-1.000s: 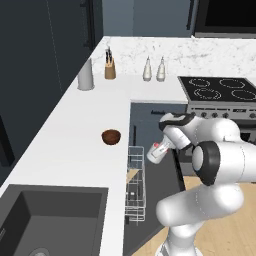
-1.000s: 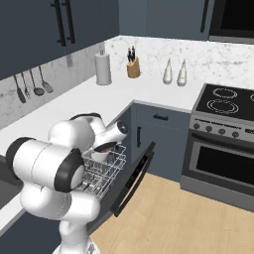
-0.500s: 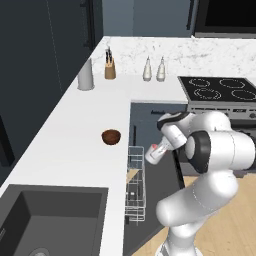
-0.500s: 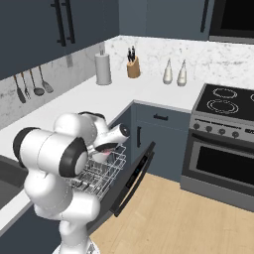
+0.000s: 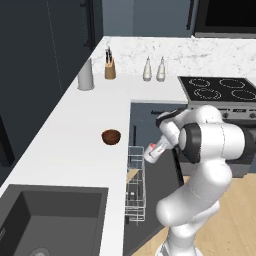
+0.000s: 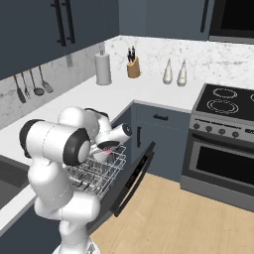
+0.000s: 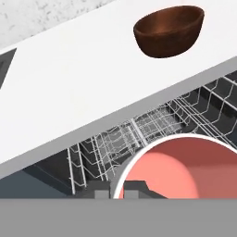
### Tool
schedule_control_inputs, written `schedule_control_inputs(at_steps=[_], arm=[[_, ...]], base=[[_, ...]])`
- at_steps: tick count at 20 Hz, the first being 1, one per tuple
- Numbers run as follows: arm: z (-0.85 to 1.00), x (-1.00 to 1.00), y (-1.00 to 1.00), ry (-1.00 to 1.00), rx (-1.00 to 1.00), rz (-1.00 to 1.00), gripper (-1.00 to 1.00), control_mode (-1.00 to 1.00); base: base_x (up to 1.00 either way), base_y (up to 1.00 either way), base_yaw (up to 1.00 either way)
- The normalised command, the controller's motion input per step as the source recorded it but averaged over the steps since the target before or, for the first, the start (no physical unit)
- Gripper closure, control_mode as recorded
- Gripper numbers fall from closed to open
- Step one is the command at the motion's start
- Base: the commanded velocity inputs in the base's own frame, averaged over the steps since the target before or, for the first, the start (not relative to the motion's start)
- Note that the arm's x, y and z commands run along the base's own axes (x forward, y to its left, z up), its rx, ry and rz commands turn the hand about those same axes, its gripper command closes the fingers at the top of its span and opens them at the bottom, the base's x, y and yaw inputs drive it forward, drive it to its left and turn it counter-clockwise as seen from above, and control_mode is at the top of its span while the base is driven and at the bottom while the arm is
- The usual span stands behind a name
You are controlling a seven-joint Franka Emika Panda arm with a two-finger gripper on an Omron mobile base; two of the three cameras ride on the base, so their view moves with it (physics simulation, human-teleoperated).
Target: Pick up the cup and bowl from the counter, place them in the dishwasher, and close the dishwasher door.
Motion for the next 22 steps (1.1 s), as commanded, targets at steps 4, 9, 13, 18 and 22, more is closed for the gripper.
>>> schedule_control_inputs(at_steps=[4,9,13,18,22], arm=[[-0.23,0.23,0.0,0.0,0.0,0.04,1.0,-1.0],[-0.24,0.2,0.0,0.0,0.0,0.06,1.0,-1.0],[-0.26,0.19,0.02,0.0,0.0,0.06,1.0,-1.0],[-0.27,0.18,0.07,0.0,0.0,0.06,1.0,-1.0],[-0.28,0.18,0.07,0.0,0.0,0.06,1.0,-1.0]], base=[[0.0,0.0,0.0],[0.0,0.0,0.0],[0.0,0.0,0.0],[0.0,0.0,0.0],[0.0,0.0,0.0]])
